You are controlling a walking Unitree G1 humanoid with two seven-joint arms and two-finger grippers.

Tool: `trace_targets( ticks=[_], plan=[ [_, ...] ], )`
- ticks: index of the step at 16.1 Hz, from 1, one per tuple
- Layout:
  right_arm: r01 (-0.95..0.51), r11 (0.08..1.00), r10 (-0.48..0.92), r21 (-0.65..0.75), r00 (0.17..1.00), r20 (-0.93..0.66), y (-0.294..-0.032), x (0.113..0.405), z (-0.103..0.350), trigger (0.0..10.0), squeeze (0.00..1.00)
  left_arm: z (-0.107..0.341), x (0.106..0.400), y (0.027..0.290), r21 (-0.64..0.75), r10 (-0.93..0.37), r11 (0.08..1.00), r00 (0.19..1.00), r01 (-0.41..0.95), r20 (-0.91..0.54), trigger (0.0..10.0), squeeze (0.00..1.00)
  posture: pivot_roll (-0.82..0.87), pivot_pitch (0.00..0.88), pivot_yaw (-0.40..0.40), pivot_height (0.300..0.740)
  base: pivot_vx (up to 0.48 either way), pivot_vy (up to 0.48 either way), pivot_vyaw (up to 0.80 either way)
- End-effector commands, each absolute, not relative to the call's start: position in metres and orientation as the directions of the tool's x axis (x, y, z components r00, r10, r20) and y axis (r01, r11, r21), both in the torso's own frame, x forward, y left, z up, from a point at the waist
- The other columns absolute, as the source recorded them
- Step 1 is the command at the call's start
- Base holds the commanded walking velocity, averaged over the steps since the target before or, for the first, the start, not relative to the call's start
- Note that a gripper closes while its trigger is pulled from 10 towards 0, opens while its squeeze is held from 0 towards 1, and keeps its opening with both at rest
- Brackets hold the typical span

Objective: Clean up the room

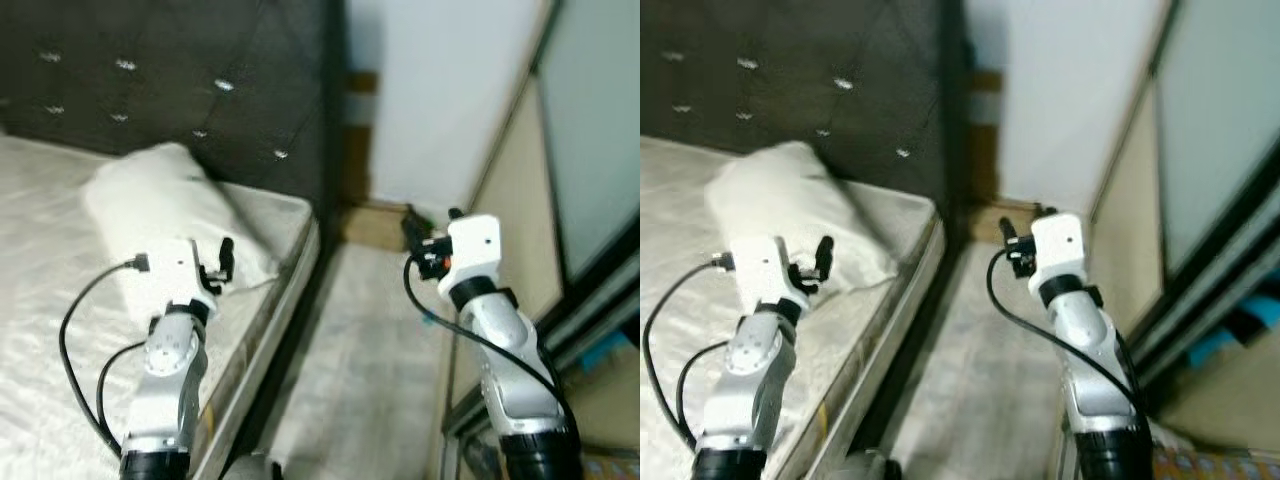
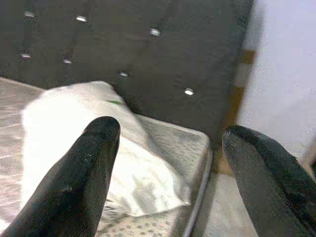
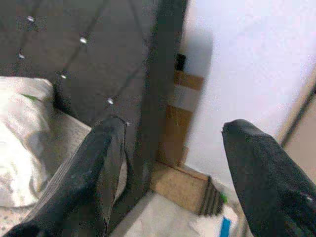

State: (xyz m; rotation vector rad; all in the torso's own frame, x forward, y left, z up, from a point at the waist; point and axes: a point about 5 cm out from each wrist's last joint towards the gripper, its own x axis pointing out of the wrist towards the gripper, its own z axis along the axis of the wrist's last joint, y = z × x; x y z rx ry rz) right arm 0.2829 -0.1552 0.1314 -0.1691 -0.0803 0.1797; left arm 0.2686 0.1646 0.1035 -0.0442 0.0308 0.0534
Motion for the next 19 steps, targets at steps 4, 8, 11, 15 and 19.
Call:
trace_targets(
  ticks=[4, 8, 11, 15, 19],
  plan=[
    [-0.191, 0.968, 0.205, -0.164, 0.976, 0.072, -0.148, 0.279, 0.131, 10.0, 0.00, 0.097, 0.266, 0.174, -0.040, 0.104, 0.994, 0.993, -0.106, -0.053, 10.0, 0.00, -0.08, 0.000, -0.018, 0.740, 0.000, 0.000, 0.80],
    [-0.211, 0.963, 0.224, -0.166, 0.973, 0.063, -0.147, 0.282, 0.128, 10.0, 0.00, 0.096, 0.261, 0.170, -0.038, 0.087, 0.995, 0.996, -0.088, -0.036, 10.0, 0.00, -0.07, 0.000, -0.027, 0.740, 0.000, 0.000, 0.80],
    [-0.221, 0.962, 0.233, -0.163, 0.971, 0.058, -0.144, 0.278, 0.127, 10.0, 0.00, 0.097, 0.257, 0.166, -0.033, 0.091, 0.995, 0.995, -0.093, -0.046, 10.0, 0.00, -0.06, 0.000, -0.005, 0.740, 0.000, 0.000, 0.80],
    [-0.231, 0.963, 0.238, -0.141, 0.970, 0.039, -0.141, 0.270, 0.122, 10.0, 0.00, 0.095, 0.247, 0.175, -0.020, 0.094, 0.995, 0.994, -0.095, -0.051, 10.0, 0.00, -0.05, 0.000, -0.017, 0.740, 0.000, 0.000, 0.80],
    [-0.243, 0.959, 0.252, -0.145, 0.967, 0.044, -0.138, 0.274, 0.123, 10.0, 0.00, 0.097, 0.245, 0.172, -0.030, 0.111, 0.993, 0.993, -0.112, -0.048, 10.0, 0.00, -0.05, 0.000, -0.022, 0.740, 0.000, 0.000, 0.80]
  ],
)
